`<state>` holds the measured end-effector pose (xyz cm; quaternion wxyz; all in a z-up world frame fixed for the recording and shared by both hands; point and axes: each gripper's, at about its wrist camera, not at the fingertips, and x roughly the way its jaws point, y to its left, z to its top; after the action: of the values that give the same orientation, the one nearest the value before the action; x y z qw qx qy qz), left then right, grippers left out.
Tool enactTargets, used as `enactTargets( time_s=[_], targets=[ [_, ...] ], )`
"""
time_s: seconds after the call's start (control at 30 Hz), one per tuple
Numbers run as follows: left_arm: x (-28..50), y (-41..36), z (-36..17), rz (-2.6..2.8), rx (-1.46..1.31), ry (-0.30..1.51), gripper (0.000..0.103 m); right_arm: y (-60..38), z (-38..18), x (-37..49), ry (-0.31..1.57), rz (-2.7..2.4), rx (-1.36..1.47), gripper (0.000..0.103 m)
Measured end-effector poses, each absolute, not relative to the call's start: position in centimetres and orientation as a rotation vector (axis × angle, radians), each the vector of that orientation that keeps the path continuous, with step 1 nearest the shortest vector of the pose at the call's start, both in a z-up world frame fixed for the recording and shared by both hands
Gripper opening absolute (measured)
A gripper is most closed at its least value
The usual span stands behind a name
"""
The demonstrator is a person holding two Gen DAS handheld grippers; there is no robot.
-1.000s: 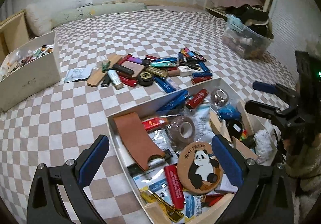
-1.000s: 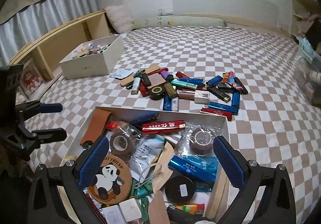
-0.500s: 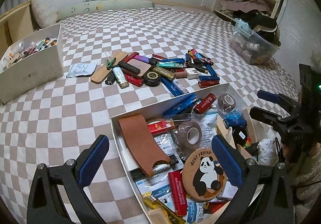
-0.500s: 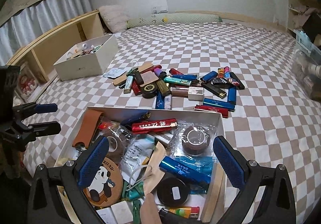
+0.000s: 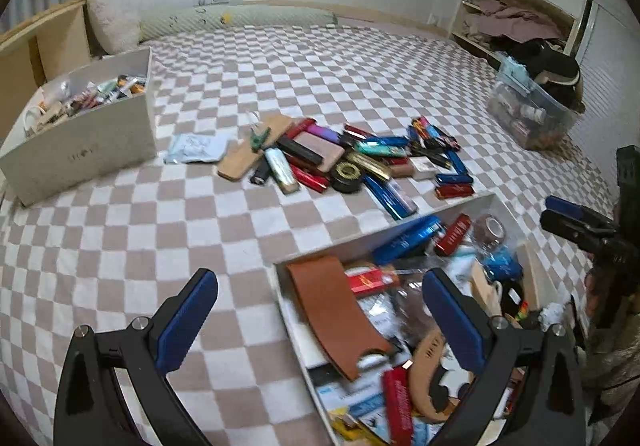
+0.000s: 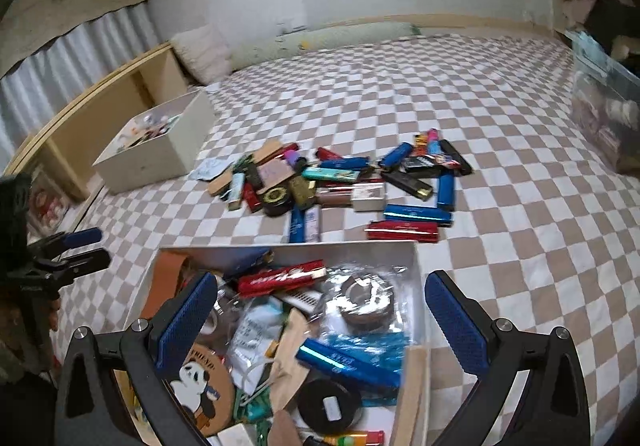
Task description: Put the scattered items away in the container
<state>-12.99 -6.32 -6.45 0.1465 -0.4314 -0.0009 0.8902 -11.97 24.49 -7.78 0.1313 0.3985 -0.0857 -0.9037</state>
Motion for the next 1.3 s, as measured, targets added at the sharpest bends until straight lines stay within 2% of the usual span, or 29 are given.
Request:
enactTargets(
  time_s=[0.33, 0.47, 0.67, 0.93, 1.13, 1.3],
  targets=[
    [-16.4, -7.6, -6.0, 2.596, -1.242, 0.025, 0.103, 28.4, -8.1, -15.8, -0.396, -2.618, 1.204, 0.103],
    [-17.7, -7.3, -6.5, 2.583, -1.256, 0.063, 0.103, 29.6, -8.7, -17.4, -0.299, -2.684, 1.235, 0.103],
    [-20.1, -6.5, -7.7, 2.52, -1.31, 0.064, 0.103, 32.0, -10.9, -20.1, -0.309, -2.76, 1.358, 0.103],
    [-24.3, -6.5, -9.5, 2.514, -1.387, 0.077, 0.103, 33.6, -13.5, -24.7, -0.168, -2.772, 1.488, 0.103],
    [-27.4, -7.4, -12.3, 2.508, -1.496, 0.094, 0.103, 32.7, -13.8, -27.5, -0.063, -2.793, 1.47, 0.103],
    [-29.7, -8.3, -14.1, 2.467, -1.582, 0.022, 0.103, 32.1, -13.9, -28.7, -0.068, -2.763, 1.472, 0.103]
  ],
)
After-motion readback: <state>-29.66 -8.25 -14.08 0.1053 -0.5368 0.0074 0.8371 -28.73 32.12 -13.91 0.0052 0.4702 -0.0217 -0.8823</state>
